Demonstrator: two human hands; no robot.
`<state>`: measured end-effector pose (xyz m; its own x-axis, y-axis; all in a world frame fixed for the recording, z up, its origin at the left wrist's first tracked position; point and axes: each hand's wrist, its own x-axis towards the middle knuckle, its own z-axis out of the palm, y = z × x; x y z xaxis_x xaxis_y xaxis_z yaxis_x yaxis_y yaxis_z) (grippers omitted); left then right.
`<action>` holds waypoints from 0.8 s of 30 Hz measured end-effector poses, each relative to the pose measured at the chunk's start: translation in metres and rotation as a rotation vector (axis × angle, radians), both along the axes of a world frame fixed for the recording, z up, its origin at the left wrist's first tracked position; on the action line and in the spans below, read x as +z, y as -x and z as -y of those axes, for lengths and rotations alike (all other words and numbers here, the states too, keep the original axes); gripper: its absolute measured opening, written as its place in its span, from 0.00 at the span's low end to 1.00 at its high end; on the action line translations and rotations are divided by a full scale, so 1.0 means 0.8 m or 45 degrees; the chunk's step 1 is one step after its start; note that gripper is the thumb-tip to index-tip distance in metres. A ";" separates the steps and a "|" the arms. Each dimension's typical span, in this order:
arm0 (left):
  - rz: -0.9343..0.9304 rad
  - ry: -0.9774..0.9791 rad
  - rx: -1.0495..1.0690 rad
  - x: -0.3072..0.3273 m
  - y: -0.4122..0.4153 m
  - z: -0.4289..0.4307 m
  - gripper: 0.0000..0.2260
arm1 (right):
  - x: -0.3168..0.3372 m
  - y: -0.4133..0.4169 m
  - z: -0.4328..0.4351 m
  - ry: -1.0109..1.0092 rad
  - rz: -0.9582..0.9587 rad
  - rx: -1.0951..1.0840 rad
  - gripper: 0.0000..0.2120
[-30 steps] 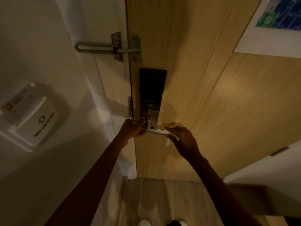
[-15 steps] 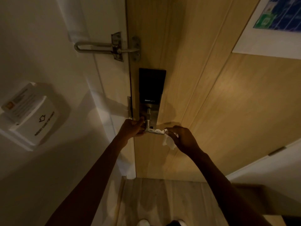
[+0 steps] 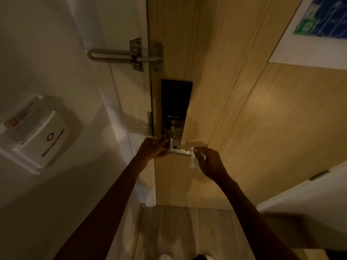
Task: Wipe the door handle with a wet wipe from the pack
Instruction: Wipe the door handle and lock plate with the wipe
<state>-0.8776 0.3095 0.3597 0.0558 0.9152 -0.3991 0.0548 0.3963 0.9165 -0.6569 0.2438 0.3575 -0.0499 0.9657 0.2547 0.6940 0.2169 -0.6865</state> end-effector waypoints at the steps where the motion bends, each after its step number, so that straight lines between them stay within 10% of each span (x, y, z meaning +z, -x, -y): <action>1: 0.000 0.003 -0.002 0.000 0.000 0.000 0.19 | -0.001 -0.006 0.002 -0.012 0.063 0.023 0.11; 13: -0.019 -0.027 -0.072 0.009 0.003 0.004 0.17 | -0.001 -0.014 0.022 -0.254 0.531 0.076 0.14; 24: 0.029 0.034 -0.065 0.012 0.002 0.004 0.18 | -0.004 0.003 0.008 0.095 -0.391 -0.193 0.09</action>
